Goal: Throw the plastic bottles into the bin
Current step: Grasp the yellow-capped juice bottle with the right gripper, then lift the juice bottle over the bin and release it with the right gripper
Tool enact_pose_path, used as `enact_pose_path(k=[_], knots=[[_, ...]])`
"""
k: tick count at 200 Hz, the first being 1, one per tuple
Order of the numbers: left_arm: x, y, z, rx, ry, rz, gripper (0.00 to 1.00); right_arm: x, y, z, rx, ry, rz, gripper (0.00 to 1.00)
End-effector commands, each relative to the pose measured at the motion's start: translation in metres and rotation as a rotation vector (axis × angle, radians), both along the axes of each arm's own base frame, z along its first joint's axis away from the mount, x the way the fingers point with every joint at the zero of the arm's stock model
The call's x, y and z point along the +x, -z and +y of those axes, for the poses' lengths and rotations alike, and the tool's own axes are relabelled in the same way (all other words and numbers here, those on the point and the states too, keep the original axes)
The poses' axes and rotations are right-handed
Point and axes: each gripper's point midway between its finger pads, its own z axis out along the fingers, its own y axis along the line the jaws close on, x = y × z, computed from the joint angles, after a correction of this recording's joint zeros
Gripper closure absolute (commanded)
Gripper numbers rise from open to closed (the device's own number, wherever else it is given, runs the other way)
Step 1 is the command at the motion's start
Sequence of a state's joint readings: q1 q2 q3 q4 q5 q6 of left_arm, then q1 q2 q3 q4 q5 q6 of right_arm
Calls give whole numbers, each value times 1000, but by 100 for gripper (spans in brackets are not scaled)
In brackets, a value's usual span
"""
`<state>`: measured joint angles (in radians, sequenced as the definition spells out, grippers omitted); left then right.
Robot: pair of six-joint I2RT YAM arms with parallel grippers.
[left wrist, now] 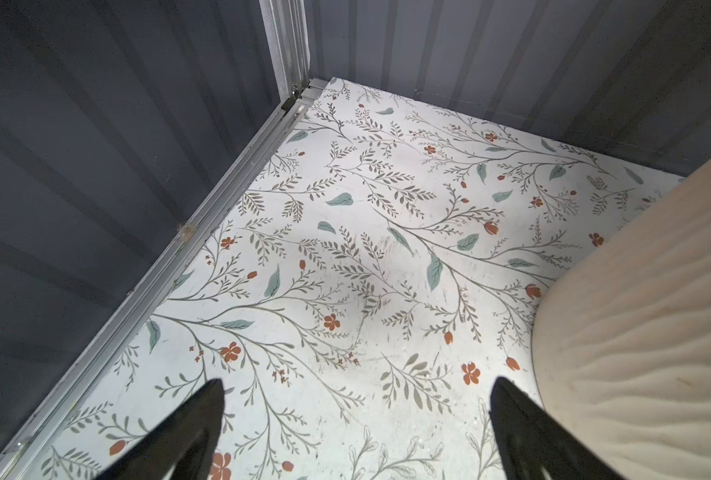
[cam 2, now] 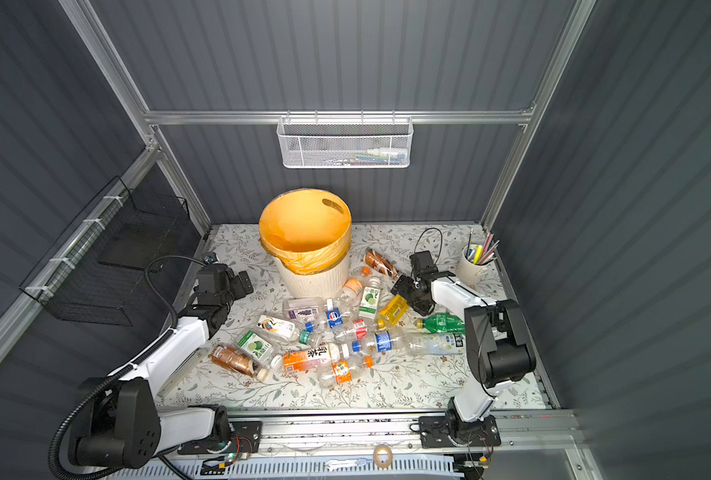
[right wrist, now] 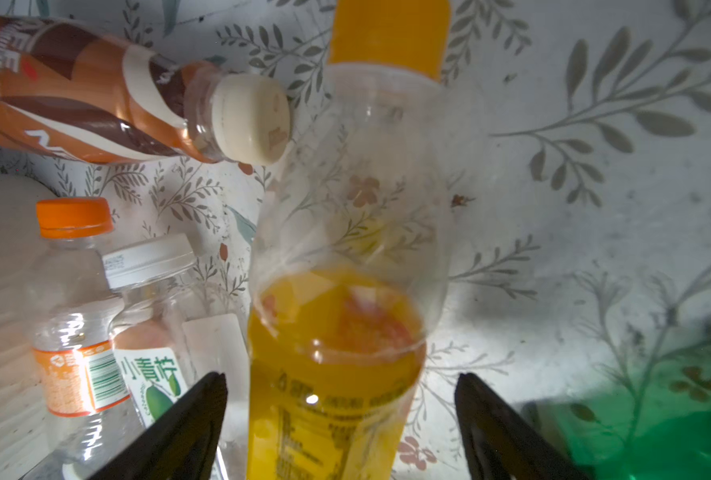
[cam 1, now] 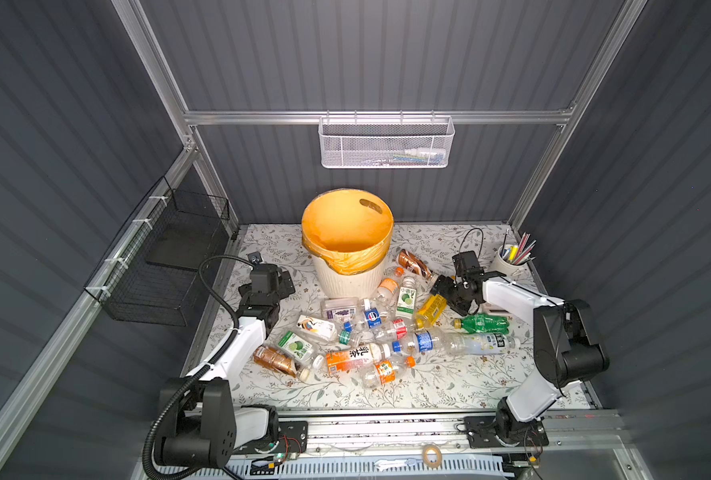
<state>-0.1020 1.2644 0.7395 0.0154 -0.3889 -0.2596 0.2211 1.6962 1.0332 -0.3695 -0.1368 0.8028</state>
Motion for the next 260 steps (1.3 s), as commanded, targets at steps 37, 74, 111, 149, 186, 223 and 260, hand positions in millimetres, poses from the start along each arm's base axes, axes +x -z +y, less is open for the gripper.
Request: enact_pose_path(k=[37, 74, 111, 149, 186, 223, 260], knots=[[-3, -2, 1, -15, -16, -8, 1, 12, 6, 13, 59, 2, -1, 18], [-4, -1, 1, -20, -19, -3, 1, 16, 9, 16, 78, 8, -4, 25], [-6, 0, 1, -24, -20, 4, 1, 21, 2, 14, 102, 34, -40, 33], [-7, -1, 3, -23, -32, 8, 1, 26, -14, 9, 121, 48, -92, 46], [-9, -4, 4, -32, -42, 0, 1, 28, -51, 0, 126, 60, -192, 50], [-15, -5, 6, -61, -71, -10, 0, 38, -140, -25, 107, 70, -433, 49], [-24, -6, 3, -122, -86, -23, 1, 57, -269, -43, 97, 40, -720, 48]])
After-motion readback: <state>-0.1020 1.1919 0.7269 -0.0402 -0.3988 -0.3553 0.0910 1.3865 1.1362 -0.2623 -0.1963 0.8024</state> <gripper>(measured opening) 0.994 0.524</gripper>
